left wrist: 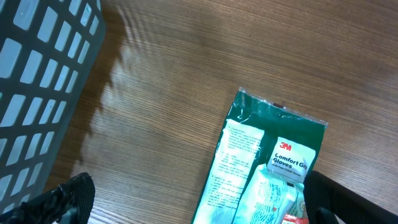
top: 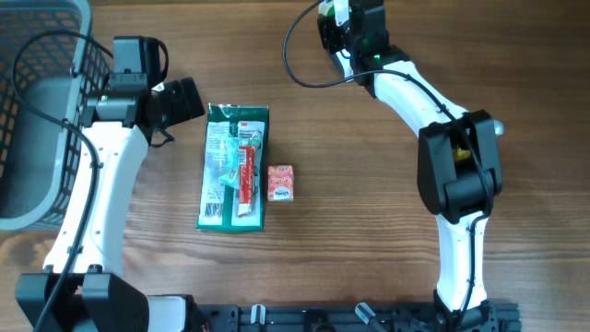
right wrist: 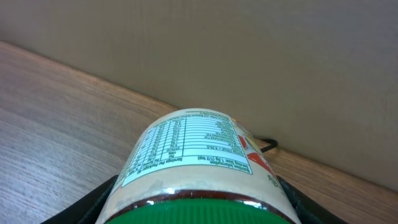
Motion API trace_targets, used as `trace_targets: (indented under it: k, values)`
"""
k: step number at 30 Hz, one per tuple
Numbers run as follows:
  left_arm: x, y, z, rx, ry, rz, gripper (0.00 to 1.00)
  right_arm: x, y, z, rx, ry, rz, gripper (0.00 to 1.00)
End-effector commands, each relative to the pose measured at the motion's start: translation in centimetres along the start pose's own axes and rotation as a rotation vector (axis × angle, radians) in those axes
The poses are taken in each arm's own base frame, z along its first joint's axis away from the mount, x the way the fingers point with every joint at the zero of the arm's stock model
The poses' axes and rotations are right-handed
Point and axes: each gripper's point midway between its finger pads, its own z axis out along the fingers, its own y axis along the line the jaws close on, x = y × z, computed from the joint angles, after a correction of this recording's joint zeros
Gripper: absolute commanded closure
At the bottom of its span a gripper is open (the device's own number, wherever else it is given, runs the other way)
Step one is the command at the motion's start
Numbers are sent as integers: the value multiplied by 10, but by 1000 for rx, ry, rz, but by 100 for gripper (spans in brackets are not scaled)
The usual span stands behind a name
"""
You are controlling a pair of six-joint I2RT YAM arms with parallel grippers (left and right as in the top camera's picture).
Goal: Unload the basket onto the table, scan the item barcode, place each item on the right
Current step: 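Hold the tub's label under the white scanner with the right gripper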
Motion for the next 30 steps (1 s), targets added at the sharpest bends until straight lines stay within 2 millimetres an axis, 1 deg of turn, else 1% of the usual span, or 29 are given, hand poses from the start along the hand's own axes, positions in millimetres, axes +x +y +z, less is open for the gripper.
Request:
trace_targets:
  k: [1,3,9,12,17,21,24,25,27,30]
  values:
    - [-3,2,0,-6,-7,-14,0,0,-9,2,35,8,-34,96]
    - [-3,2,0,-6,-7,-14,0,0,-13,2,59,11,-34,96]
    - [-3,2,0,-6,-7,-14,0,-10,-16,-1,71,-23,-24,96]
    - [-3,2,0,-6,-7,-14,0,-5,-15,-1,68,-2,-25,96]
    - [-3,2,0,-6,-7,-14,0,3,-22,-1,84,27,-23,96]
    - [-3,2,0,-6,-7,-14,0,11,-21,-1,78,60,-25,96]
    - [-3,2,0,-6,-7,-14,0,11,-21,-1,79,64,-25,96]
    - [-3,2,0,-6,-7,-14,0,6,-22,-4,82,52,-25,96]
    - [-3,2,0,-6,-7,-14,0,-15,-31,-15,117,14,-21,96]
    - [-3,2,0,-6,-7,-14,0,-47,-46,-39,180,-36,-15,96]
